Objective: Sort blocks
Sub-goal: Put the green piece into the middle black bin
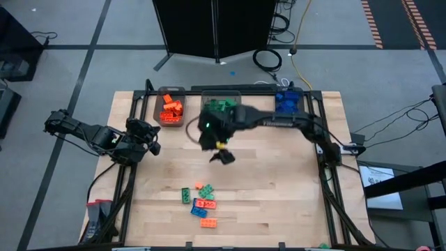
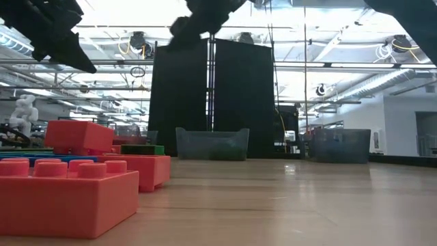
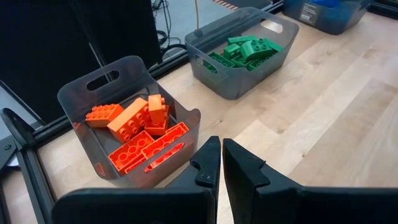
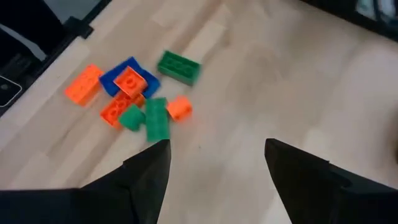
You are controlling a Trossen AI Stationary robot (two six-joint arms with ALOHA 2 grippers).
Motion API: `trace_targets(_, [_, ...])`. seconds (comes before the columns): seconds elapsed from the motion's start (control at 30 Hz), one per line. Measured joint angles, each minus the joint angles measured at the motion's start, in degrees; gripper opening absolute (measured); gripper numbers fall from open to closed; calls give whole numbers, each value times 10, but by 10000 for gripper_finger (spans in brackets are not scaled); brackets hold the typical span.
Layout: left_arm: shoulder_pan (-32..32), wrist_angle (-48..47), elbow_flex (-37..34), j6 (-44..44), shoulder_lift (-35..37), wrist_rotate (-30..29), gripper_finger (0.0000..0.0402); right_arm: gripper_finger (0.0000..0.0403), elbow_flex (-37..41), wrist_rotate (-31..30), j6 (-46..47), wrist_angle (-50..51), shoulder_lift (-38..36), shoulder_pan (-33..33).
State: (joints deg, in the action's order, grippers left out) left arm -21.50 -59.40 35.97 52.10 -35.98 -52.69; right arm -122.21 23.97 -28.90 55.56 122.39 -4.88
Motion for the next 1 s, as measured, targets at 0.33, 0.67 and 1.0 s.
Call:
trace_targets(0.33, [0,-3,0,-5,-4,1,23,256,0,-2,81,-131,58,68])
trace_targets(0.67, [0,-8,0,-5,-4,20,23,256,1,-85,102,-111,96,118])
trace_targets(1.0, [0,-12,0,-5,-9,25,23,256,1,-108,117,-27,139,125])
